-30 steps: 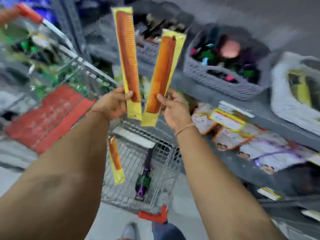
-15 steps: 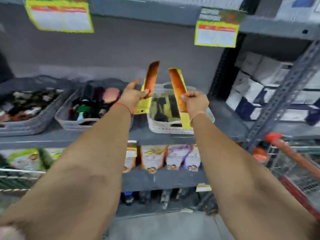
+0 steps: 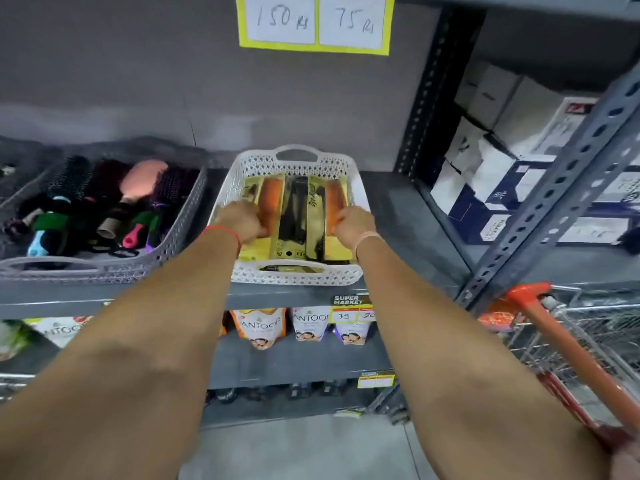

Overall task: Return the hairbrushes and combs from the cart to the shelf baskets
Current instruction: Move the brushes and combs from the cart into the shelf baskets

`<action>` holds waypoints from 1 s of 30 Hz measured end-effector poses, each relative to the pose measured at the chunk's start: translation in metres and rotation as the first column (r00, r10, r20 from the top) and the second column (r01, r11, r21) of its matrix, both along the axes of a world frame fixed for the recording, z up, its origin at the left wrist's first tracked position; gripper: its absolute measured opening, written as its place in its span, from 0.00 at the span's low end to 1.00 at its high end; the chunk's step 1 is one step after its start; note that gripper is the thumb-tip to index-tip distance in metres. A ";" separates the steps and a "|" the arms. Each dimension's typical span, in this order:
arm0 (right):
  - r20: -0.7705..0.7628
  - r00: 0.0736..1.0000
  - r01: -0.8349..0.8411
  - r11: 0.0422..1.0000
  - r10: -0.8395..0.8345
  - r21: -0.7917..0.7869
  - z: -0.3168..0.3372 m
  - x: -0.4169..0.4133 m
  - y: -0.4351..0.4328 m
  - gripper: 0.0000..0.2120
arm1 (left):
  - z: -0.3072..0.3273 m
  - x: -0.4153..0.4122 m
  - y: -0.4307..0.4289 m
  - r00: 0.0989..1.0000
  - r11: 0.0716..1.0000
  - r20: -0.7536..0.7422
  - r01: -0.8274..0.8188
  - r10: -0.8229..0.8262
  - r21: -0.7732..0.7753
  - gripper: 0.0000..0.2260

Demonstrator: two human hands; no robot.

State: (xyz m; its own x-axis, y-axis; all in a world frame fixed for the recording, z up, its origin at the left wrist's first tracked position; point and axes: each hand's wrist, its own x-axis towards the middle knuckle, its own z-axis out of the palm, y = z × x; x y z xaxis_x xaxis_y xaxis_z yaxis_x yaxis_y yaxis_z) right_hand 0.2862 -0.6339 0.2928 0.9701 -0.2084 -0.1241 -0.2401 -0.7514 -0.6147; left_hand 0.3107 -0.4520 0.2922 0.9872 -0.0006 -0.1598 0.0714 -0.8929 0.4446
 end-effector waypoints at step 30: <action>-0.281 0.347 -0.934 0.356 0.895 -0.020 -0.187 -0.127 0.542 0.23 | -0.202 -0.304 0.473 0.309 0.151 -0.513 -0.933 0.801 -0.327 0.19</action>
State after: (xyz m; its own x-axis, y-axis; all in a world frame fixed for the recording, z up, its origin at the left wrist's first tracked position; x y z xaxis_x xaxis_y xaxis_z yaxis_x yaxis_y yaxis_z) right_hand 0.1594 -0.0920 0.1059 0.5213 0.7603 -0.3875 0.5683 -0.6480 -0.5071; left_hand 0.0071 0.0209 0.0906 0.3353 0.6980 -0.6328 0.7729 0.1803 0.6084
